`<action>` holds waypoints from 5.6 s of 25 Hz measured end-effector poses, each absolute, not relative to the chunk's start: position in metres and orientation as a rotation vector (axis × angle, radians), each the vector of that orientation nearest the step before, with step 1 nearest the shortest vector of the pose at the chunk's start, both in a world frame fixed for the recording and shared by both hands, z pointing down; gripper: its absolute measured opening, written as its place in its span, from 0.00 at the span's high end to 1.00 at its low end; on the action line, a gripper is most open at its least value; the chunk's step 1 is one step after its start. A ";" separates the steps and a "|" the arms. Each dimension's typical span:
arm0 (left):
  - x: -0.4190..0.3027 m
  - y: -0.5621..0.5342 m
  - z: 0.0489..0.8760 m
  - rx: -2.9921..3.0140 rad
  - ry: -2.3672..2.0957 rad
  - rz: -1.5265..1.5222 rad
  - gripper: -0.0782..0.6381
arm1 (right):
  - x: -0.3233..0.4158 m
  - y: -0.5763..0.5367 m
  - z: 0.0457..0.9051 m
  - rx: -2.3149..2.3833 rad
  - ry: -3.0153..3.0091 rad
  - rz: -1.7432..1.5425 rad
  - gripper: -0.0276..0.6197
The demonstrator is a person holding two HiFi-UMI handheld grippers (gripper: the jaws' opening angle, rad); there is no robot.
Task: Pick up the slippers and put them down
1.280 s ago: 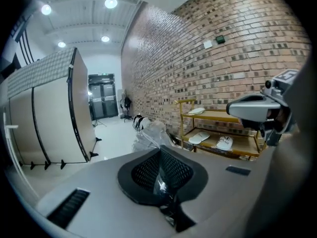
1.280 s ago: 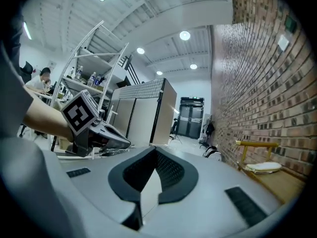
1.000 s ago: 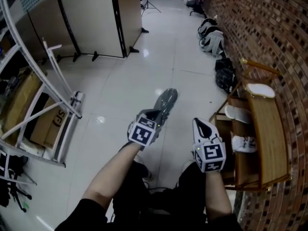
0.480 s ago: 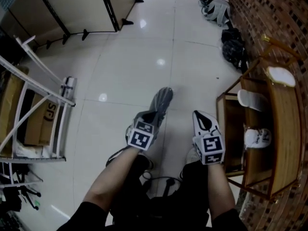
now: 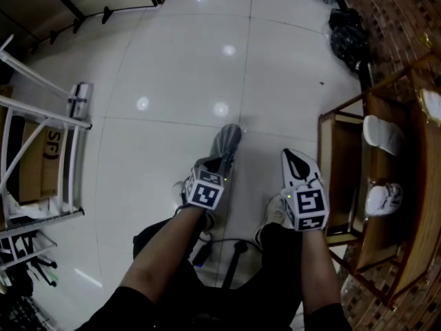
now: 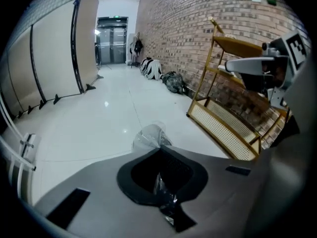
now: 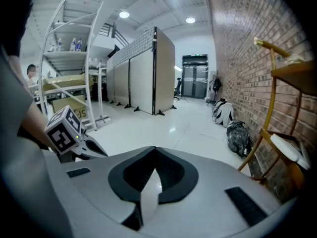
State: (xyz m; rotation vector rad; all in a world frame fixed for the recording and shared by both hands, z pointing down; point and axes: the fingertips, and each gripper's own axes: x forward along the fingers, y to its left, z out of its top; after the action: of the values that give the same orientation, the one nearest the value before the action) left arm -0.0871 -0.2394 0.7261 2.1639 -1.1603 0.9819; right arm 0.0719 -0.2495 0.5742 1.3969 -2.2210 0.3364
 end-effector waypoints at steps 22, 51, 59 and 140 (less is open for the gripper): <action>-0.062 -0.197 0.882 1.879 -1.110 0.998 0.89 | 0.130 -0.195 0.823 1.167 -1.753 1.085 0.94; -0.051 -0.195 0.855 1.745 -1.115 0.801 0.72 | 0.112 -0.188 0.802 1.065 -1.823 1.007 0.94; -0.089 -0.284 0.731 1.995 -1.283 0.707 0.79 | 0.135 -0.243 0.732 1.348 -1.959 0.856 0.94; -0.149 -0.045 0.336 2.764 -1.557 -0.145 0.85 | 0.085 -0.024 0.348 1.846 -2.573 -0.025 0.95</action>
State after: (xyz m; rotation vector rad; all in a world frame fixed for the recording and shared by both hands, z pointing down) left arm -0.1491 -0.0449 0.3360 2.7644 -1.5568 -0.1445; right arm 0.0852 -0.0237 0.3478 1.8462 -2.5731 -0.0255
